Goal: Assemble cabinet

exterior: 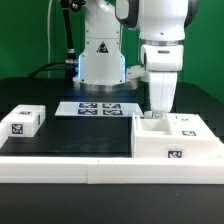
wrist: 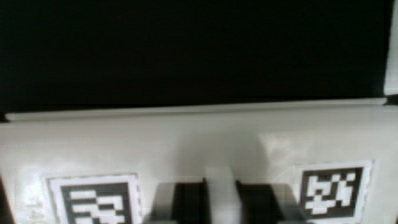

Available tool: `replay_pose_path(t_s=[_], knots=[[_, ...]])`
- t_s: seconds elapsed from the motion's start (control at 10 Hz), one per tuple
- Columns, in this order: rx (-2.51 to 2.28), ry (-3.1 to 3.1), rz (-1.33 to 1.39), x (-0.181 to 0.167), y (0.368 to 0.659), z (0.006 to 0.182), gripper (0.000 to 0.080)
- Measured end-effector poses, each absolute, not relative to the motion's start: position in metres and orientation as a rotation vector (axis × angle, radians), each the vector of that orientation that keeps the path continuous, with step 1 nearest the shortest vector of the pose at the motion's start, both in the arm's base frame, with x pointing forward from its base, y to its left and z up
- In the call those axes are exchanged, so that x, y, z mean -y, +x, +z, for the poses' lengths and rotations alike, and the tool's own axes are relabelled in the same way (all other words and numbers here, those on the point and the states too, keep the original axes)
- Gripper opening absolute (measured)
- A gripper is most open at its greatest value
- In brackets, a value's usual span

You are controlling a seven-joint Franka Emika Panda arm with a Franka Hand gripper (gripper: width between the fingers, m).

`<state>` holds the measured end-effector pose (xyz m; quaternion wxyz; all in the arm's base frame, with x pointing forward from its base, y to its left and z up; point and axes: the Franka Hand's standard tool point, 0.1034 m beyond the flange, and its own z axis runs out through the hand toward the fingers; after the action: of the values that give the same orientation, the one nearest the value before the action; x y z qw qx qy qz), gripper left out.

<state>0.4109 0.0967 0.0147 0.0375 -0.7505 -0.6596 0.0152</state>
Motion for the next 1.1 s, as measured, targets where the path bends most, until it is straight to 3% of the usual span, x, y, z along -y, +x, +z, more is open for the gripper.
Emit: replay_pose_path(t_s=[0.1, 0.5, 1.1], knots=[[2.024, -2.305, 0.048, -0.096, 0.411, 0.016, 0.0069], [2.01, -2.362, 0.078, -0.085, 0.414, 0.049, 0.0069], [1.995, -2.399, 0.063, -0.074, 0.44, 0.065, 0.0069]])
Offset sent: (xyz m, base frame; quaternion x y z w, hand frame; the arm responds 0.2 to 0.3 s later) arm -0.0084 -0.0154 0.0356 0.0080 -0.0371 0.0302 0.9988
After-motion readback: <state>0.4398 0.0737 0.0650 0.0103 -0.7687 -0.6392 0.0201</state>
